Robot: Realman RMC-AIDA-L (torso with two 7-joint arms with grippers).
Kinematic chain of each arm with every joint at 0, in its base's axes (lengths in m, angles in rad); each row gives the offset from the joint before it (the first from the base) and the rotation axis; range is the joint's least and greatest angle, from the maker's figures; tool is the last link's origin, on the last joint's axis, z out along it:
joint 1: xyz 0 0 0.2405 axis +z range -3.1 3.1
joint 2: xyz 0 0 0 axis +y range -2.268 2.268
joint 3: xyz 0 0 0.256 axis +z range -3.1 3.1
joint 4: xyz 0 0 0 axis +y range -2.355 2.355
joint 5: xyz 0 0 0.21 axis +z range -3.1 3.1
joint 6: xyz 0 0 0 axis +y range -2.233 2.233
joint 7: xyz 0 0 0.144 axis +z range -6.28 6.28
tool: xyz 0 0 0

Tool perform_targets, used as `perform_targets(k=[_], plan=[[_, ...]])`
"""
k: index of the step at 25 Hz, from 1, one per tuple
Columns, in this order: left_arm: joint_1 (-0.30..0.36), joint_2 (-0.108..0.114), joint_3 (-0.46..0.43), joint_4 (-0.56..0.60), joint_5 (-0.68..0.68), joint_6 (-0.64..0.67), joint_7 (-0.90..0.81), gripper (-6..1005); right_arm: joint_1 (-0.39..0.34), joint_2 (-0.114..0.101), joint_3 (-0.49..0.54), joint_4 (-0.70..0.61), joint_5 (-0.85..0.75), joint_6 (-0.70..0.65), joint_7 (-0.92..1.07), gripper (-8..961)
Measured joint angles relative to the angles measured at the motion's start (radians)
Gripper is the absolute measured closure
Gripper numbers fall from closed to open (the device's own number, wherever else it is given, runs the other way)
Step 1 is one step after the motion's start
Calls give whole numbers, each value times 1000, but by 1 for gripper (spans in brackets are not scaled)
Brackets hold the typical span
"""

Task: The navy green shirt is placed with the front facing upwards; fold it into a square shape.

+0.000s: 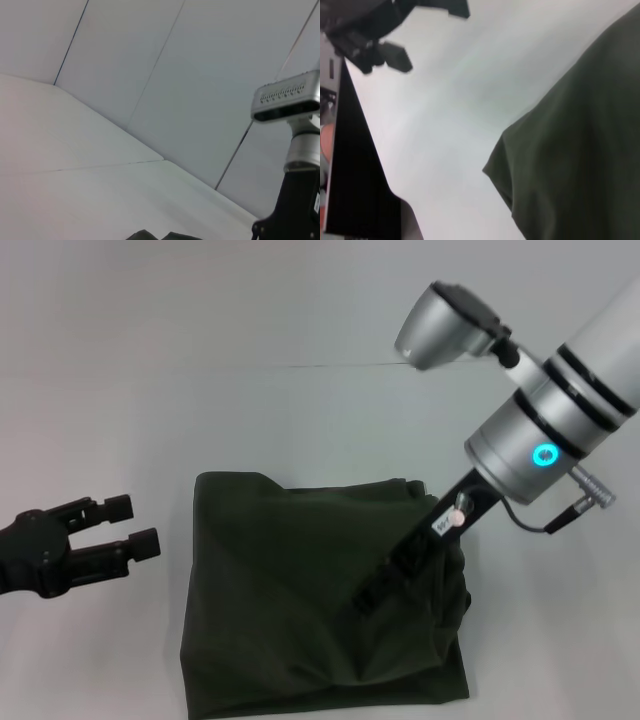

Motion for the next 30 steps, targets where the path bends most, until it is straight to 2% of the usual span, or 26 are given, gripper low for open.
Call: perform_targets(k=[14, 30], plan=[[-4, -2, -7, -5, 0, -7, 13, 122, -17, 0, -42, 107, 2, -2, -28, 297], [-5, -9, -23, -7, -2, -11, 14, 121, -140, -3, -39, 126, 0, 0, -54, 297]])
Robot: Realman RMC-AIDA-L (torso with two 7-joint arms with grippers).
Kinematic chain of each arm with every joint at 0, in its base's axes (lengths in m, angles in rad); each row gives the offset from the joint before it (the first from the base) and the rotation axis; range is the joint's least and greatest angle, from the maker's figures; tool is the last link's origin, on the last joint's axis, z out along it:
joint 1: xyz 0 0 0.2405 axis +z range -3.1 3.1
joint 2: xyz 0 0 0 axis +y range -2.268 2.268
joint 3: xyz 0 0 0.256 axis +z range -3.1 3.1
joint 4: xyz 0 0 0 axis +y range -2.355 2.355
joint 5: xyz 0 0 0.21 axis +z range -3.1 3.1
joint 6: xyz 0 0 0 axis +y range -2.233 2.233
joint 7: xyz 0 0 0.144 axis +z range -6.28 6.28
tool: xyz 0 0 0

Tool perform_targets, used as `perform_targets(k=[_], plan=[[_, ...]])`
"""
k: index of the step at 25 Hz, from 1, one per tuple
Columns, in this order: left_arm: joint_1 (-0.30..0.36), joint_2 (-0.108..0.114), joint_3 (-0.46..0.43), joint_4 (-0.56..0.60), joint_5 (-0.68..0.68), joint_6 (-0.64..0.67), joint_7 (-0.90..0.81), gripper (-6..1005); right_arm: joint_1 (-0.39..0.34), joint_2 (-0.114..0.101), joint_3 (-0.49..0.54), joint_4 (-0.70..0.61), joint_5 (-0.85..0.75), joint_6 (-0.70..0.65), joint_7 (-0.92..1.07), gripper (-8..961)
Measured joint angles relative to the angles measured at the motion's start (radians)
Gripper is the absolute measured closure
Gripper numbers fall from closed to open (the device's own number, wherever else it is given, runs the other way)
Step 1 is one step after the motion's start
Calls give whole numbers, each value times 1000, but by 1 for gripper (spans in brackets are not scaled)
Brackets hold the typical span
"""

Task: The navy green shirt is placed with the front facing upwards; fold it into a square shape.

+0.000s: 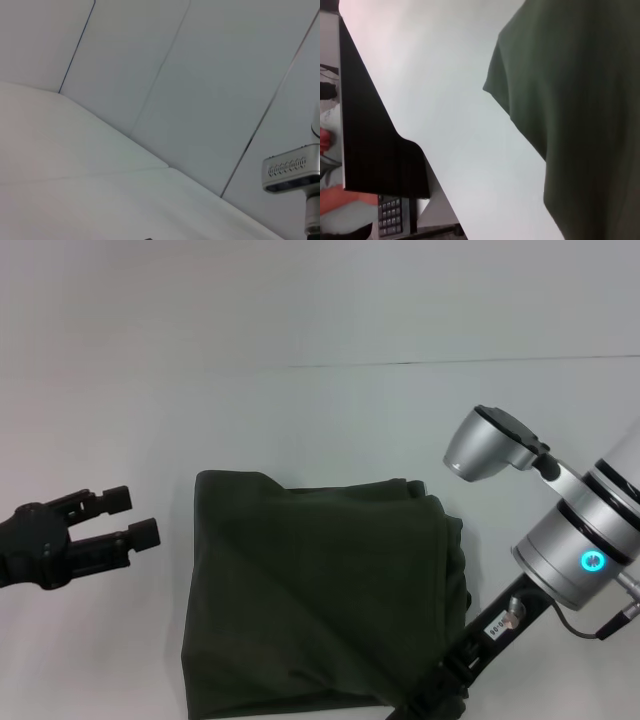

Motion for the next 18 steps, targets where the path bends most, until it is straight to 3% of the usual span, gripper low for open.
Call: perform_targets(k=[10, 18], plan=[[-1, -6, -11, -4, 0, -2, 0, 122, -41, -6, 5, -8, -1, 19, -11, 298], [-2, -7, -12, -12, 0, 1, 0, 122, -64, -31, 33, -9, 0, 30, -10, 298]])
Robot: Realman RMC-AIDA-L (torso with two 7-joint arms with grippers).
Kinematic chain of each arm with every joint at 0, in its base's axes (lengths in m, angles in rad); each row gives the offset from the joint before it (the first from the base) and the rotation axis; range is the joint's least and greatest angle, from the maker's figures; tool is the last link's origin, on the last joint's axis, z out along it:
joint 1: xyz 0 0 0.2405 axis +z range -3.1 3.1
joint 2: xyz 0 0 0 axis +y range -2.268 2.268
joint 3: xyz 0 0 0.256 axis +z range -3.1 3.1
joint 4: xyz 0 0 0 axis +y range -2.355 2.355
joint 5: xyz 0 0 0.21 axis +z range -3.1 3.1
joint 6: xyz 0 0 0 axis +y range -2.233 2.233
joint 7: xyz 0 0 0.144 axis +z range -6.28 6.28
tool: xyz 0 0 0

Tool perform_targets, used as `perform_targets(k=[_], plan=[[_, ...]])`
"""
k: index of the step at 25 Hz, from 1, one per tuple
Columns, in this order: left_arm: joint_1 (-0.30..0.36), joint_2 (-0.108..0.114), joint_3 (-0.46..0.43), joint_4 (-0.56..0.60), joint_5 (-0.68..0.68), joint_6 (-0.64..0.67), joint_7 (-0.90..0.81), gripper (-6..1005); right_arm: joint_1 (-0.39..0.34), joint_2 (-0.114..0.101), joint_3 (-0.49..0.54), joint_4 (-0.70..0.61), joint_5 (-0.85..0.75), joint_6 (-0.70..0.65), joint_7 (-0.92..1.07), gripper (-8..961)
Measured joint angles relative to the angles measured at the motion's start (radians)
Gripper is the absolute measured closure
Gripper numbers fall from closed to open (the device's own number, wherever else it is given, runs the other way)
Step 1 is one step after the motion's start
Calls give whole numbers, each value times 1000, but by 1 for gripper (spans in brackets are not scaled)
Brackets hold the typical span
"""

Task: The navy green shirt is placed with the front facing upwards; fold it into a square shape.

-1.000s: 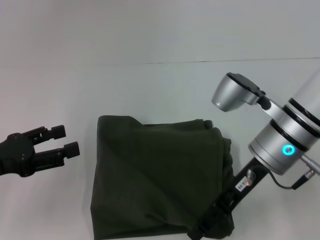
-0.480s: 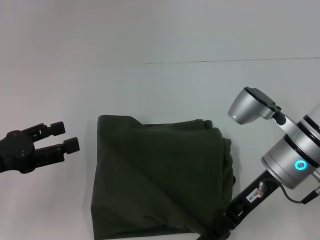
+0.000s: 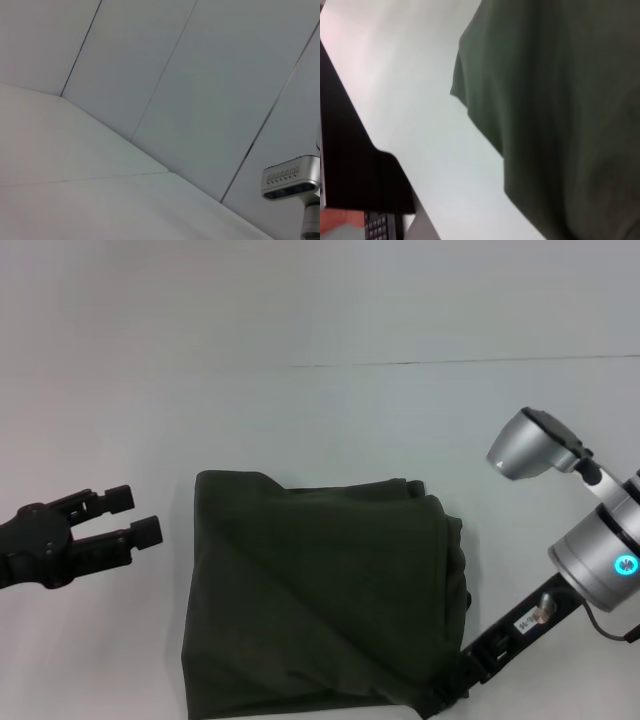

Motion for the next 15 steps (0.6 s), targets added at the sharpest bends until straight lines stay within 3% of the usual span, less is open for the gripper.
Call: perform_targets(k=[15], plan=[[-6, -2, -1, 0, -4, 10, -7, 122, -7, -66, 244, -127, 116, -123, -55, 298]])
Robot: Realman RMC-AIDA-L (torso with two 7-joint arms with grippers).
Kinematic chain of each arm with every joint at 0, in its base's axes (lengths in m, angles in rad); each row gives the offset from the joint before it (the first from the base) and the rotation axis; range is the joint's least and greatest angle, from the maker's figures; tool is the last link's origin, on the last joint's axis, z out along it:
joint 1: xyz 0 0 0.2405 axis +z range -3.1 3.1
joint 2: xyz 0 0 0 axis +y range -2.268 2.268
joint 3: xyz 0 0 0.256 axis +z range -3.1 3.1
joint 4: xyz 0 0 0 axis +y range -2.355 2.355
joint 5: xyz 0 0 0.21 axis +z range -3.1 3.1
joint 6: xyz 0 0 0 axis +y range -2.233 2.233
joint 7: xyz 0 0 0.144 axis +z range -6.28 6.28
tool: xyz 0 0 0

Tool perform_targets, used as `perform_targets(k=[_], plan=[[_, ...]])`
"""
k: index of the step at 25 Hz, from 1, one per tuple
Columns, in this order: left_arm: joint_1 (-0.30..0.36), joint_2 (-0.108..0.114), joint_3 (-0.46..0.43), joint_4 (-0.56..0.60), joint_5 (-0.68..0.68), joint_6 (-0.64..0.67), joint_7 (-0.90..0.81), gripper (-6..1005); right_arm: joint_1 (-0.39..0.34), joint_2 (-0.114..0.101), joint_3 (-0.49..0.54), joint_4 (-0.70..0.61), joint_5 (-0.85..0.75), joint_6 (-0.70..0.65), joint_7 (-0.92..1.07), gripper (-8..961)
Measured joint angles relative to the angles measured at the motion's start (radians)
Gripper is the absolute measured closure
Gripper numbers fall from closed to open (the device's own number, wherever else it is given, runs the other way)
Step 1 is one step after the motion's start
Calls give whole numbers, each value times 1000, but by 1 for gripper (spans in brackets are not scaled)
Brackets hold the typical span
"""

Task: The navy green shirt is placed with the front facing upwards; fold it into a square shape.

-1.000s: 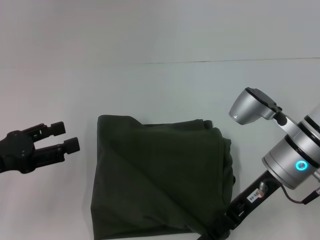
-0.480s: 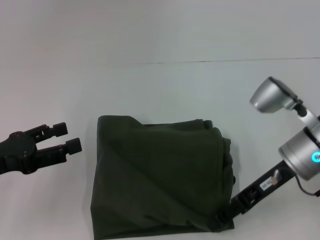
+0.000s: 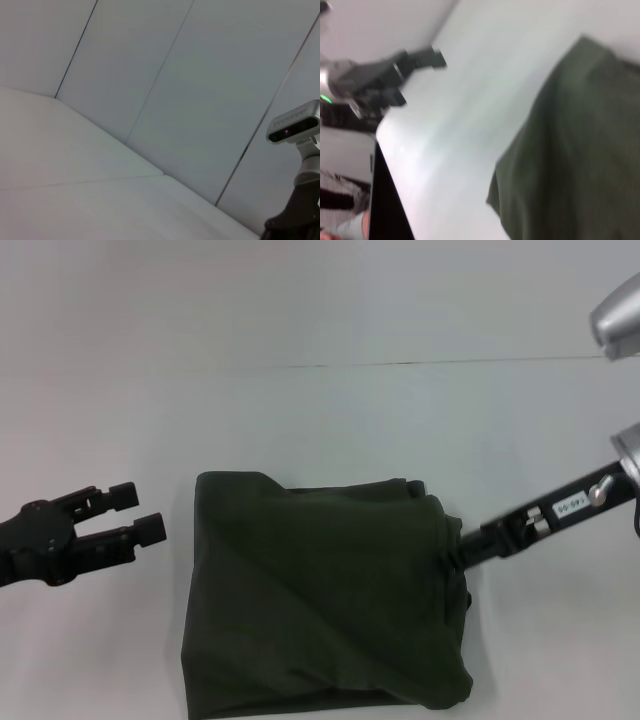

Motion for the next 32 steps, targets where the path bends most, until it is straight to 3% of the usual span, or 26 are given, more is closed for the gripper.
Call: perform_targets(k=[4, 14, 18, 23, 27, 32], plan=[[0, -3, 0, 0, -24, 2, 0, 121, -37, 9, 60, 6, 79, 49, -151, 297], [-7, -19, -8, -2, -57, -5, 3, 121, -231, 92, 80, 19, 340, 263, -629, 290], [-7, -20, -18, -4, -74, -3, 5, 121, -261, 95, 80, 79, 368, 304, -699, 290], [-11, -20, -22, -5, -76, 2, 6, 122, -292, 85, 84, 63, 345, 377, -636, 291], [-13, -25, -23, -5, -76, -2, 7, 122, -270, 75, 80, 63, 278, 425, -574, 292], [-21, -34, -23, -5, -76, -10, 11, 121, -221, 92, 75, 83, 202, 474, -556, 293]])
